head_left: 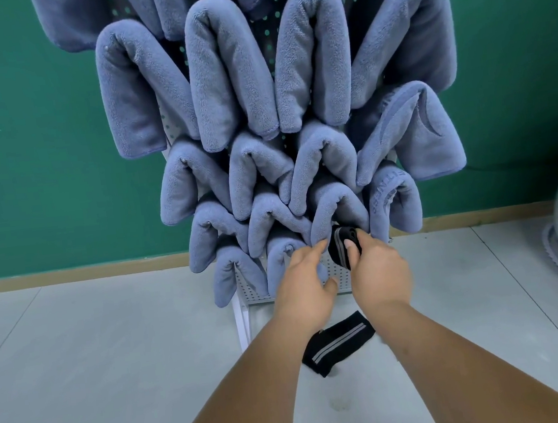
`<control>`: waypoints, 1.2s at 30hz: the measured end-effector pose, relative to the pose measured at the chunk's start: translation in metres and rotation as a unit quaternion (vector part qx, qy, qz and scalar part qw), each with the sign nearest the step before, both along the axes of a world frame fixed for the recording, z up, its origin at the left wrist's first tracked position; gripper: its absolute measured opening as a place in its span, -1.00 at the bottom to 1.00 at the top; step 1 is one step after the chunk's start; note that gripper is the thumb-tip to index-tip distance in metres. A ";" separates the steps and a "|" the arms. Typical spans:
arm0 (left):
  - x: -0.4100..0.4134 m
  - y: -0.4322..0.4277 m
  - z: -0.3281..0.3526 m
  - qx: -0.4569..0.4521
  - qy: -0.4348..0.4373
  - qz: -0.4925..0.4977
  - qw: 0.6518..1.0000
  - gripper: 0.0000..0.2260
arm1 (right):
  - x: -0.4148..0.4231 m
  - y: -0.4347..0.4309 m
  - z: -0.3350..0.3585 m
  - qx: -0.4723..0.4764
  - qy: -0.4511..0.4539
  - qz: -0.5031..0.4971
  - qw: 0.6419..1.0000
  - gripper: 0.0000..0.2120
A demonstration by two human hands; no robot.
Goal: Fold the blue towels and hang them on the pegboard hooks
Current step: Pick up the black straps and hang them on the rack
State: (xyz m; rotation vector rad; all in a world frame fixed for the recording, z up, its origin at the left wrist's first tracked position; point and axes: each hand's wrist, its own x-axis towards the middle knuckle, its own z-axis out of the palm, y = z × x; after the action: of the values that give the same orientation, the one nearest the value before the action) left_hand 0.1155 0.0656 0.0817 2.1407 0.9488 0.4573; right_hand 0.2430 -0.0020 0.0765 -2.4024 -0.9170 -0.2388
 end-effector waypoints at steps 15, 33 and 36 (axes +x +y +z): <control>0.000 0.001 -0.002 0.006 0.000 0.004 1.000 -0.36 | -0.002 -0.003 0.008 -0.082 -0.003 -0.010 0.997 -0.59; -0.017 0.002 -0.009 0.060 0.039 -0.027 0.997 -0.40 | 0.009 -0.004 -0.012 -0.209 0.089 0.073 0.971 -0.58; -0.025 0.001 -0.021 0.089 0.073 -0.042 0.992 -0.54 | 0.008 -0.022 -0.036 -0.244 0.168 0.125 0.947 -0.50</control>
State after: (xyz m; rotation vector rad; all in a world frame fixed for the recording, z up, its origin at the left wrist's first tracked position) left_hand 0.0904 0.0670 0.0610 2.3930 0.9224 0.3595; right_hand 0.2513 -0.0241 0.0408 -2.6019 -1.2051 0.5402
